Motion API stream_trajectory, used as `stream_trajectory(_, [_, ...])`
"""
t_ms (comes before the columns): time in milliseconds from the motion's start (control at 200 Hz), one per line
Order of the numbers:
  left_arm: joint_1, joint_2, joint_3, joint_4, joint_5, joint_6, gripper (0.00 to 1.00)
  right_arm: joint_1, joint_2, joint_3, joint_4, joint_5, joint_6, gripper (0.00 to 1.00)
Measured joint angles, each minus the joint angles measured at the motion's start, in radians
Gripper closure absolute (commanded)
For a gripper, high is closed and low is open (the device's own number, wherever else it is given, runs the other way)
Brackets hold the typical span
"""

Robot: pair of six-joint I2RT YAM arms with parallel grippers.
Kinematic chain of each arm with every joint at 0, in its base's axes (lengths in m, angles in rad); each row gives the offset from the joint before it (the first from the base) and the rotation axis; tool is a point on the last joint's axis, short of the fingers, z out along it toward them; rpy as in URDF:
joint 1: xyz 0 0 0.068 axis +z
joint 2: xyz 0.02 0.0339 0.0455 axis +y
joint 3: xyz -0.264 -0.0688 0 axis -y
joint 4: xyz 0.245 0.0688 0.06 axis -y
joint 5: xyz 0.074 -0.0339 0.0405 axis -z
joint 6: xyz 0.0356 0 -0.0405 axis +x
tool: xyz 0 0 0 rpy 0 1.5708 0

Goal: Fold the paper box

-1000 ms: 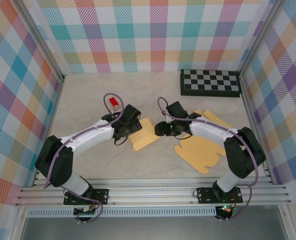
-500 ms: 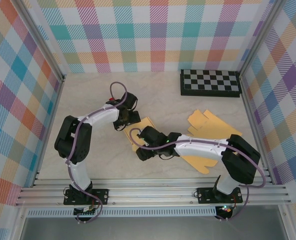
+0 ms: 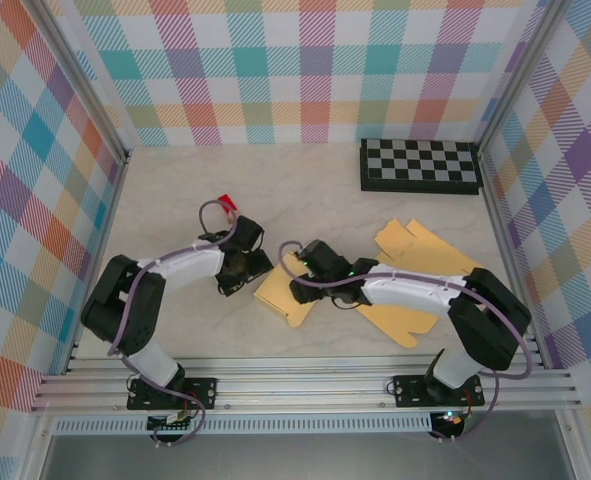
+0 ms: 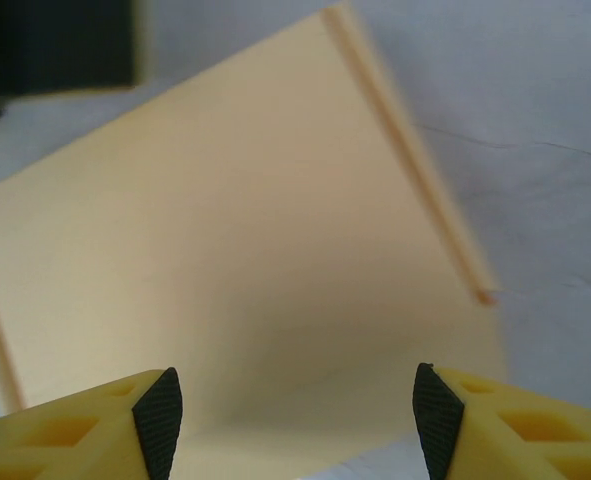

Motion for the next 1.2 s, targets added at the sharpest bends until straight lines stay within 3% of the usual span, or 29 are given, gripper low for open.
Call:
stream_trajectory(215, [-0.126,-0.163,-0.064,-0.024,0.007,-0.117,0.09,-0.062,-0.119,-0.028,-0.082,-0.006,0.16,0.35])
stream_trajectory(500, [-0.091,-0.134,0.101,-0.093,-0.085,0.044,0.1,-0.093,-0.121,-0.073,-0.108,-0.134,0.36,0.37])
stream_trajectory(800, [-0.091,-0.016,0.046,-0.002,-0.016,0.055,0.11,-0.123,0.059,-0.013,-0.027,-0.231,0.375,0.38])
stream_trajectory(1200, [-0.107,0.088,0.098,0.1,0.023,0.05,0.12,-0.171,0.108,-0.02,0.182,-0.406,0.316,0.42])
